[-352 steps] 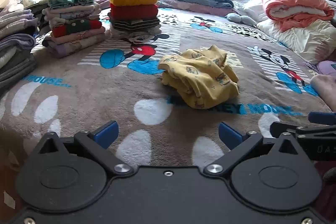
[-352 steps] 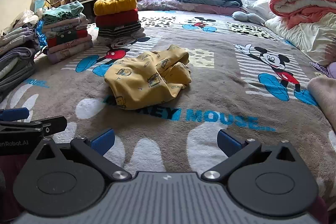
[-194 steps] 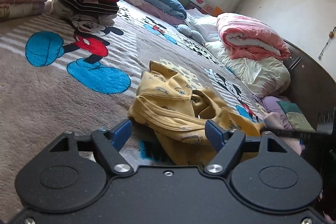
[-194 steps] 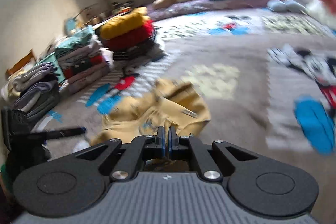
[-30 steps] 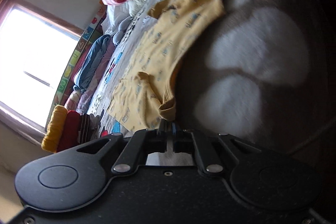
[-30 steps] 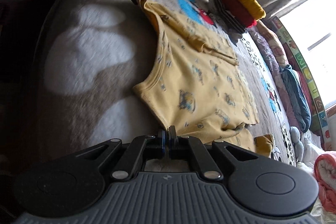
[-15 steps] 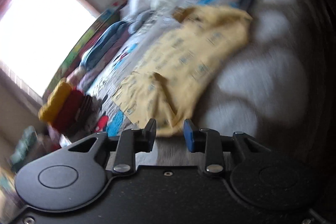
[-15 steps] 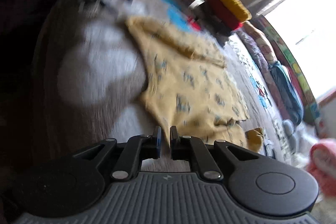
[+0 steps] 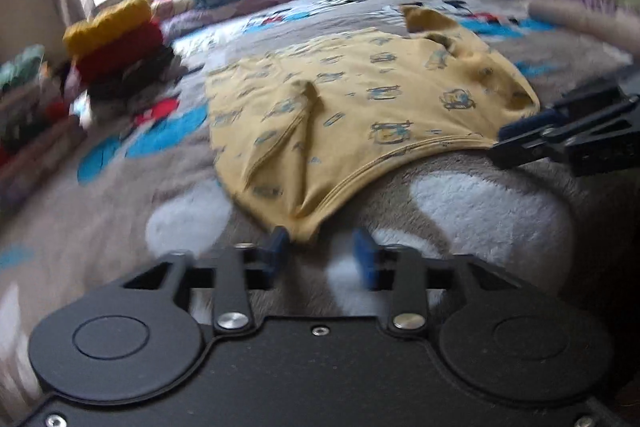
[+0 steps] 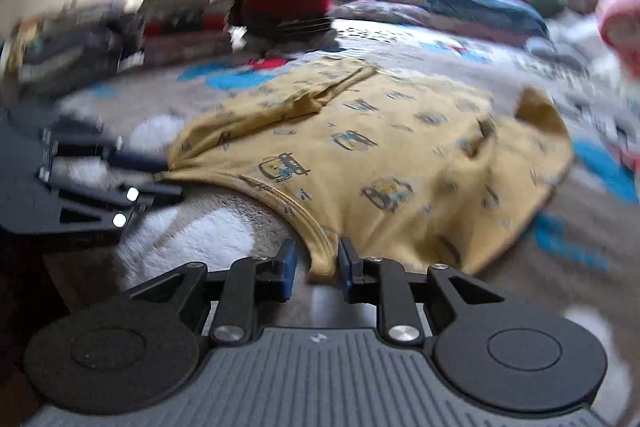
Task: Fold clothes
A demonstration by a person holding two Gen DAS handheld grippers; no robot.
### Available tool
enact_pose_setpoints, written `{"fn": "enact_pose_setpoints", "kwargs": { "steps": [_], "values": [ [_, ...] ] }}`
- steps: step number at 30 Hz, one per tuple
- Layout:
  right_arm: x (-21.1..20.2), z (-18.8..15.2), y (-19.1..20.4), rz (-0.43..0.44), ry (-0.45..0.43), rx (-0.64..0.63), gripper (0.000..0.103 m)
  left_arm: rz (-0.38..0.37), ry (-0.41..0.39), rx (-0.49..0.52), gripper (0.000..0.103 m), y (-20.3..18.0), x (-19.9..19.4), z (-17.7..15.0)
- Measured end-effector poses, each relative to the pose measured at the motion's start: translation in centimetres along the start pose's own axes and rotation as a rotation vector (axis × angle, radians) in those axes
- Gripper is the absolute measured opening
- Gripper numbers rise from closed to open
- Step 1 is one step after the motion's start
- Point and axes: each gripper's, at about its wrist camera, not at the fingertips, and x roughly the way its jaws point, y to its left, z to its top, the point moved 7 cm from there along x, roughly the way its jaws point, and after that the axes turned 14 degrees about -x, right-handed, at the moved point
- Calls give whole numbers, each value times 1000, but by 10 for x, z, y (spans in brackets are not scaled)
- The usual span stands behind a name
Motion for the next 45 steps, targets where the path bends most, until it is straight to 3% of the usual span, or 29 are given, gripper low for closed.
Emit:
{"fn": "enact_pose_setpoints", "kwargs": {
  "steps": [3,7,10,13,17,20,24,29,31,35,45],
  "values": [
    [-10,1,-6,25,-39,86,26,-36,29,-170,60,22,-8,-2],
    [-23,10,-23,33,-125,212,37,-76,36,-402,66,45,-9,4],
    [-17,10,-27,50,-137,260,42,-109,33,-537,71,63,-6,2],
    [-9,11,-30,63,-151,305,43,-227,11,-680,85,79,-6,-2],
    [0,22,-34,63,-197,328,47,-329,50,-814,89,92,-2,7],
    [7,33,-36,63,-234,325,56,-338,72,-890,89,103,5,19],
    [27,36,-40,49,-216,323,73,-280,62,-835,89,110,20,48],
    [55,29,-38,50,-107,287,83,-187,51,-701,87,116,57,100],
    [60,32,-28,63,-89,223,101,-178,55,-651,80,113,75,122],
    [66,33,-15,35,-51,124,103,-118,84,-542,70,109,116,152],
    [61,30,-27,101,-94,218,103,-21,166,-423,51,111,205,212]
  ]
}}
